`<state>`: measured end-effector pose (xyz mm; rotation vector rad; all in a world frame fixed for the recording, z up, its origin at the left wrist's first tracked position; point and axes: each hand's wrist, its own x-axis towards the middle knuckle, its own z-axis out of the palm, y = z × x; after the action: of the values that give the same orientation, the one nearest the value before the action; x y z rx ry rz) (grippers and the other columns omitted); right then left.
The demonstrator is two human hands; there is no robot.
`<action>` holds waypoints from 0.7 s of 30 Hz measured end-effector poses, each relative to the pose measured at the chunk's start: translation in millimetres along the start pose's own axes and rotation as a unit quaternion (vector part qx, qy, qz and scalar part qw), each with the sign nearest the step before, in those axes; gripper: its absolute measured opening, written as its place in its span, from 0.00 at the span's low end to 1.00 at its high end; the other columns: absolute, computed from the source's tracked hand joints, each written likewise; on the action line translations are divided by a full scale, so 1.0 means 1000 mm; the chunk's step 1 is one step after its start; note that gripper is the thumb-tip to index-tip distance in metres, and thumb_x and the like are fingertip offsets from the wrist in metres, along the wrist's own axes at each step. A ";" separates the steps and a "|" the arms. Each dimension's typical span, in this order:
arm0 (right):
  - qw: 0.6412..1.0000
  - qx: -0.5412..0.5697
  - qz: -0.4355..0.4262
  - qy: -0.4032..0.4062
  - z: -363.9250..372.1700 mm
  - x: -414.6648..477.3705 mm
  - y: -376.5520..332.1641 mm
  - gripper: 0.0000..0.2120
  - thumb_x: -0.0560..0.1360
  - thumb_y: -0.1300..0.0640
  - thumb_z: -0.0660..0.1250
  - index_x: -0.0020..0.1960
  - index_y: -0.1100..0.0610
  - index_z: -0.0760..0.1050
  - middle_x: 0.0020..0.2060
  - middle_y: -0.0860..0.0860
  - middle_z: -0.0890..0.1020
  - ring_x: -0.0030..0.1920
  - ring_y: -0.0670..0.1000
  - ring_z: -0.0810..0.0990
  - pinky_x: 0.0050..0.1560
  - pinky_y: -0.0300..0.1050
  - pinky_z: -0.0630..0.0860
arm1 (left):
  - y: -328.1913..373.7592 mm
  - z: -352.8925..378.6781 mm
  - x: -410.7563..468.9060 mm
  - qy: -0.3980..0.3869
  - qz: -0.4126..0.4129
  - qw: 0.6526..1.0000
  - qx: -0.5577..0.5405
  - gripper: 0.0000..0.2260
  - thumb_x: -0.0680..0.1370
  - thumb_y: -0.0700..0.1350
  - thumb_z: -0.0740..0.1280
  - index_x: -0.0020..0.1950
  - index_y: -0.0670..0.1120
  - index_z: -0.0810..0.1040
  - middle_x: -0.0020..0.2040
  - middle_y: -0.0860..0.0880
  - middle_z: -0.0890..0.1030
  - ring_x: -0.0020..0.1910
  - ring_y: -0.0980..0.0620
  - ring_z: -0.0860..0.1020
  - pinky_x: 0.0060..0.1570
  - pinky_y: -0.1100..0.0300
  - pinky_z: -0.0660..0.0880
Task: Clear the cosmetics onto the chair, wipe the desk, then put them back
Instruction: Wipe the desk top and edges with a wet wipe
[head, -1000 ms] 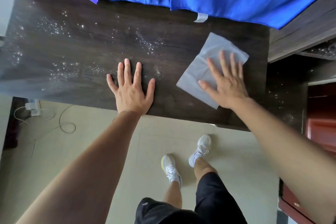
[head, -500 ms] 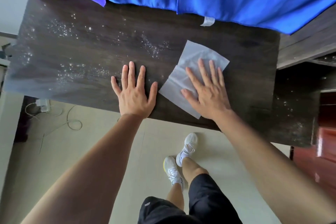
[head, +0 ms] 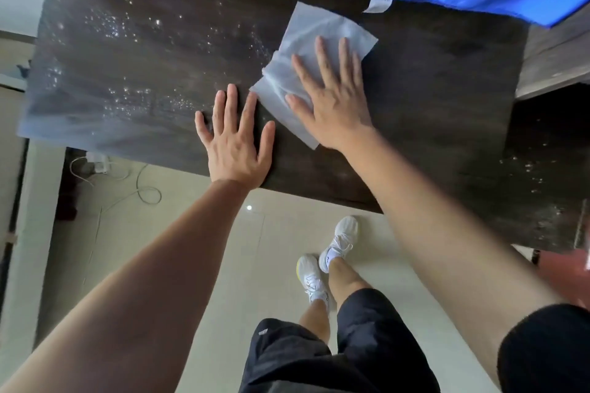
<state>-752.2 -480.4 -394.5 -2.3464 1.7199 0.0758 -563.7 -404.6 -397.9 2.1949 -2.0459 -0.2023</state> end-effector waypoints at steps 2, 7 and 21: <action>0.999 0.005 -0.043 0.005 0.009 -0.050 0.002 0.33 0.81 0.32 0.45 0.82 0.45 0.48 0.81 0.59 0.48 0.79 0.69 0.44 0.78 0.66 0.46 | 0.000 -0.002 -0.001 -0.008 -0.001 1.000 0.001 0.28 0.82 0.61 0.48 0.79 0.50 0.61 0.81 0.45 0.56 0.80 0.45 0.52 0.75 0.36 0.45; 0.998 0.003 0.028 0.055 0.021 -0.147 0.058 0.35 0.81 0.32 0.53 0.82 0.47 0.54 0.81 0.59 0.52 0.80 0.68 0.46 0.78 0.66 0.50 | 0.003 -0.005 0.000 -0.022 -0.006 1.000 0.006 0.29 0.82 0.62 0.48 0.79 0.49 0.61 0.81 0.45 0.56 0.80 0.45 0.52 0.75 0.36 0.45; 0.998 0.009 0.033 0.051 0.024 -0.082 -0.011 0.37 0.79 0.28 0.48 0.82 0.45 0.50 0.81 0.61 0.49 0.79 0.71 0.44 0.77 0.67 0.45 | -0.002 -0.015 -0.003 -0.003 0.007 0.998 -0.059 0.28 0.82 0.61 0.49 0.79 0.51 0.63 0.81 0.44 0.54 0.80 0.45 0.50 0.74 0.35 0.43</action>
<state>-765.0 -395.3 -401.3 -2.3166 1.8377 -0.0491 -559.6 -401.4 -383.9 2.1115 -1.9979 -0.3201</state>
